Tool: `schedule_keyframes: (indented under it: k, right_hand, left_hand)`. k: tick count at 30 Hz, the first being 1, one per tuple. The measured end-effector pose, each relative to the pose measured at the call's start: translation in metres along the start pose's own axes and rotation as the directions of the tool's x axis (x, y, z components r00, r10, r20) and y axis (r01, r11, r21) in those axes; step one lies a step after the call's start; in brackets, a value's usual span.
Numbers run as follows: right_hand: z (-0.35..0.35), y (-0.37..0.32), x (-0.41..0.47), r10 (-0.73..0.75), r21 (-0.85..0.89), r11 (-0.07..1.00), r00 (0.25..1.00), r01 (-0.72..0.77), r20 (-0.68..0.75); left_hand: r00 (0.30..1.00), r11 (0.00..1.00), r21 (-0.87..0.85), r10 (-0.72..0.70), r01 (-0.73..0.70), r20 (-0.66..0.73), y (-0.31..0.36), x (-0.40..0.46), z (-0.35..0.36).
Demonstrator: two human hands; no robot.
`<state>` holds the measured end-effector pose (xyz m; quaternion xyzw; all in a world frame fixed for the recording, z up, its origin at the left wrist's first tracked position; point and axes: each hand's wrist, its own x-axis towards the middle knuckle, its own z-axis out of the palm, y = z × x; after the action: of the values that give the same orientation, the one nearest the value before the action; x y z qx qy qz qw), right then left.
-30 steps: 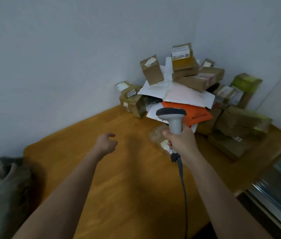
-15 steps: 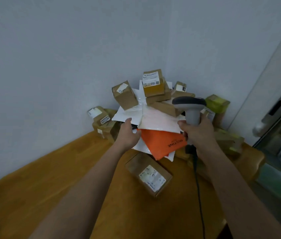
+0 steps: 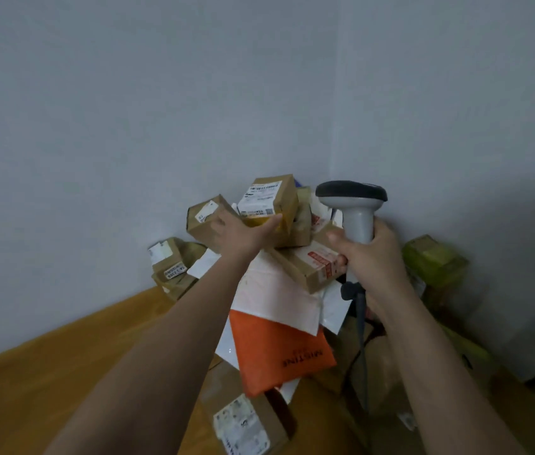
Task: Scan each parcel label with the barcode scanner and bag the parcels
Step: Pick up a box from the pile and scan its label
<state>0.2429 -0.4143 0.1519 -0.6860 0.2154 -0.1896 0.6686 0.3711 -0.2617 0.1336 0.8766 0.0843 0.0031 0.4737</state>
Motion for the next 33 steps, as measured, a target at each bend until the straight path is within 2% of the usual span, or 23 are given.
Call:
schedule_keyframes:
  k: [5, 8, 11, 14, 16, 19, 23, 30, 32, 33]
  right_hand:
    - [-0.024, 0.011, 0.035, 0.040, 0.005, 0.999, 0.998, -0.040, 0.057]
    - [-0.034, 0.016, 0.044, 0.066, 0.050, 0.996, 0.995, -0.069, 0.073]
    - [-0.037, 0.018, 0.052, 0.071, 0.074, 0.994, 0.994, -0.078, 0.089]
    - [-0.032, 0.016, 0.055, 0.075, 0.120, 0.989, 0.992, -0.088, 0.104]
    - [-0.026, 0.013, 0.051, 0.106, 0.157, 0.980, 0.989, -0.122, 0.106]
    - [-0.013, 0.003, 0.041, 0.149, 0.259, 0.949, 0.980, -0.179, 0.131]
    - [0.003, -0.002, 0.028, 0.191, 0.248, 0.943, 0.972, -0.221, 0.140]
    - [0.020, -0.007, -0.003, 0.148, 0.361, 0.906, 0.964, -0.221, 0.219]
    - [0.022, -0.009, -0.010, 0.114, 0.366, 0.909, 0.964, -0.199, 0.240]
    - [0.021, -0.012, -0.013, 0.102, 0.378, 0.905, 0.964, -0.193, 0.246]
  left_hand:
    - [0.998, 0.993, 0.113, 0.034, -0.028, -0.050, 0.022, 0.020, 0.031]
    - [0.999, 1.000, 0.027, 0.008, -0.007, -0.036, 0.022, 0.026, 0.039]
    - [0.994, 0.996, -0.078, 0.021, -0.030, -0.110, 0.018, 0.022, 0.040]
    - [0.971, 0.984, -0.105, 0.117, -0.141, -0.211, 0.014, 0.007, 0.037]
    - [0.951, 0.968, -0.088, 0.211, -0.236, -0.228, 0.010, -0.007, 0.035]
    - [0.931, 0.941, -0.064, 0.317, -0.333, -0.179, 0.007, -0.033, 0.030]
    - [0.889, 0.887, -0.088, 0.443, -0.453, -0.112, -0.003, -0.064, 0.018]
    - [0.809, 0.814, -0.026, 0.572, -0.580, -0.136, -0.018, -0.094, -0.011]
    - [0.813, 0.810, -0.075, 0.576, -0.581, -0.080, -0.015, -0.103, -0.026]
    - [0.833, 0.821, -0.154, 0.552, -0.550, -0.031, -0.012, -0.109, -0.035]
